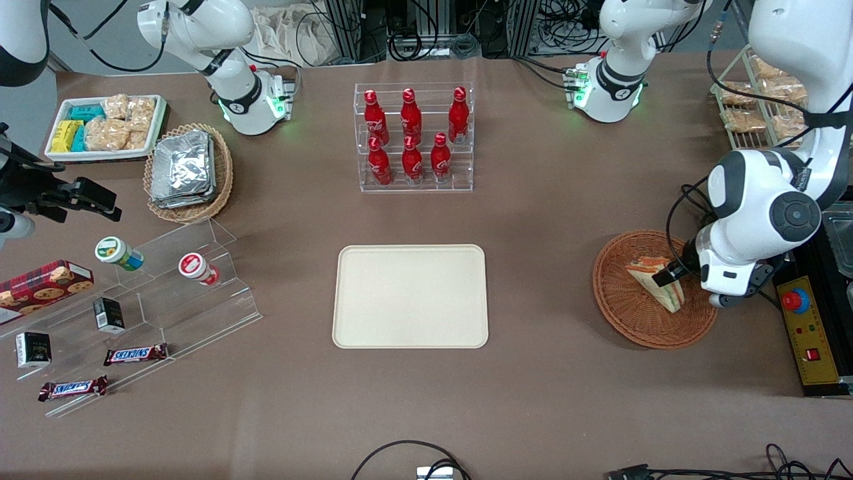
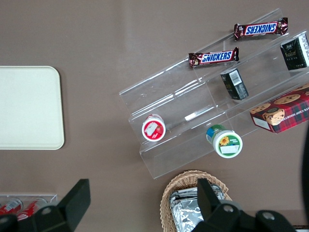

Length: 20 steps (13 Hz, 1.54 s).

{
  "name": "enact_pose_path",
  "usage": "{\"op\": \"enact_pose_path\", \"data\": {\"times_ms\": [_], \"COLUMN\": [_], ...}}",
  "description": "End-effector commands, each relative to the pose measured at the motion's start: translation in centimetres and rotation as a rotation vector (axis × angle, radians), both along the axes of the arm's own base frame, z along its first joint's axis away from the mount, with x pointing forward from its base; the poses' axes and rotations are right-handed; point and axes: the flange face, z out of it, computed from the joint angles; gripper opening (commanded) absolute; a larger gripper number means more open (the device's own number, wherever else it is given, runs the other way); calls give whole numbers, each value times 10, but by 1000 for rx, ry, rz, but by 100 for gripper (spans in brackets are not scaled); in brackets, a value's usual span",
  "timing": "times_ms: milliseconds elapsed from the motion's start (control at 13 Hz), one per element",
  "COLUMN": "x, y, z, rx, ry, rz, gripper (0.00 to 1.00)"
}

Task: Place sandwich from basket to tray
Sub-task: 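Lower the open left gripper around the sandwich and close it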

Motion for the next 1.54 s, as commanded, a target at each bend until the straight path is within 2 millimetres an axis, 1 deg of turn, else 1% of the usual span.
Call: {"op": "enact_pose_path", "data": {"times_ms": [0, 77, 154, 308, 462, 615, 846, 1154, 1231, 1308, 1385, 1462], "x": [-1, -3, -5, -6, -5, 0, -2, -5, -6, -6, -7, -7], "y": [10, 10, 18, 17, 15, 13, 11, 10, 9, 9, 9, 10], "z": [-5, -13, -21, -28, -28, -22, -42, -62, -67, -71, -71, -70], "rx": [4, 0, 1, -3, -1, 0, -12, -22, -24, -25, -24, -23], "ry": [-30, -34, -34, -36, -30, -30, -4, 27, 34, 39, 41, 46], "rz": [31, 31, 46, 55, 96, 96, 127, 144, 143, 140, 136, 127], "gripper": [100, 100, 100, 100, 100, 100, 100, 100, 91, 77, 58, 16]}}
